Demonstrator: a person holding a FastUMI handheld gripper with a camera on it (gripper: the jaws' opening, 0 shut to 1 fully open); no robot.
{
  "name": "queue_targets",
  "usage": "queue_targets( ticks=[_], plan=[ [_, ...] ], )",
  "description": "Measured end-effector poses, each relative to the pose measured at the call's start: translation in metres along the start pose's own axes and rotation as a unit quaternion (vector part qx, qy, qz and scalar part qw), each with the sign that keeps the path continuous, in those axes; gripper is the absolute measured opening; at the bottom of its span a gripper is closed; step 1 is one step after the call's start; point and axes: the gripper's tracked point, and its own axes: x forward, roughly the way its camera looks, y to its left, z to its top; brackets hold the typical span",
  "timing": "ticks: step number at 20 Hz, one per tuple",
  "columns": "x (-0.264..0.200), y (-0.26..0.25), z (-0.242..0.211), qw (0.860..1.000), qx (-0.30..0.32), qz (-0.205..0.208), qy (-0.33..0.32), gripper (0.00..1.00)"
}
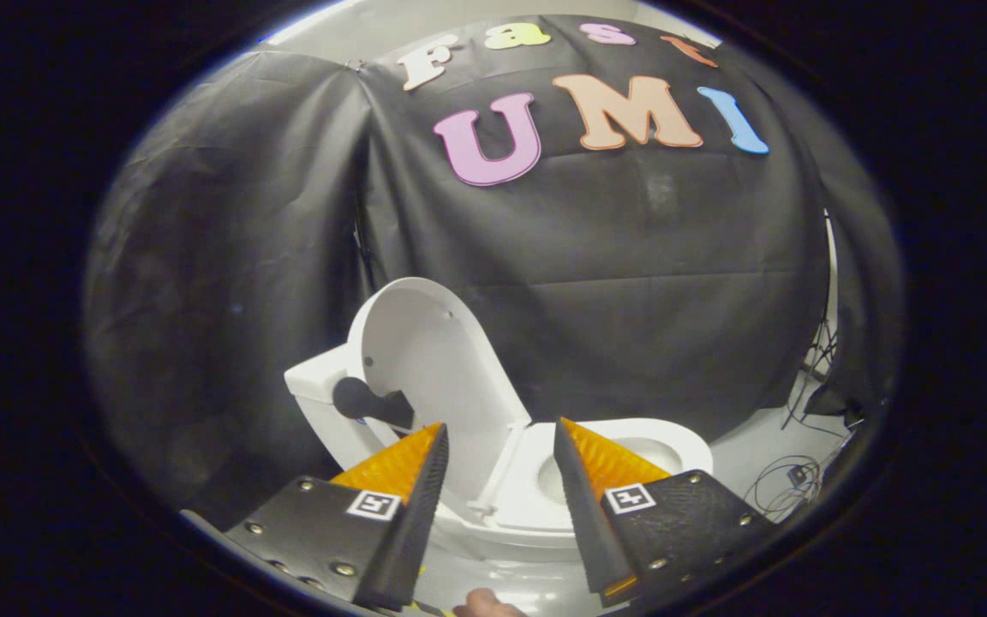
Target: Open the toilet lid.
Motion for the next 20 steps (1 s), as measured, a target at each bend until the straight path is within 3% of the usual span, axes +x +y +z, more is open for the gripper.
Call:
queue_targets(
  ticks=[3,6,8,20],
  plan=[
    [-0.012,-0.028,-0.005,0.999,-0.041,-0.020,0.000,0.78],
    [-0.026,-0.052,-0.010,0.997,-0.069,-0.027,-0.009,0.79],
    [-0.036,-0.074,-0.010,0.995,-0.083,-0.042,-0.019,1.00],
    [-0.062,-0.197,0.014,0.987,-0.038,-0.140,-0.070,0.99]
  ],
)
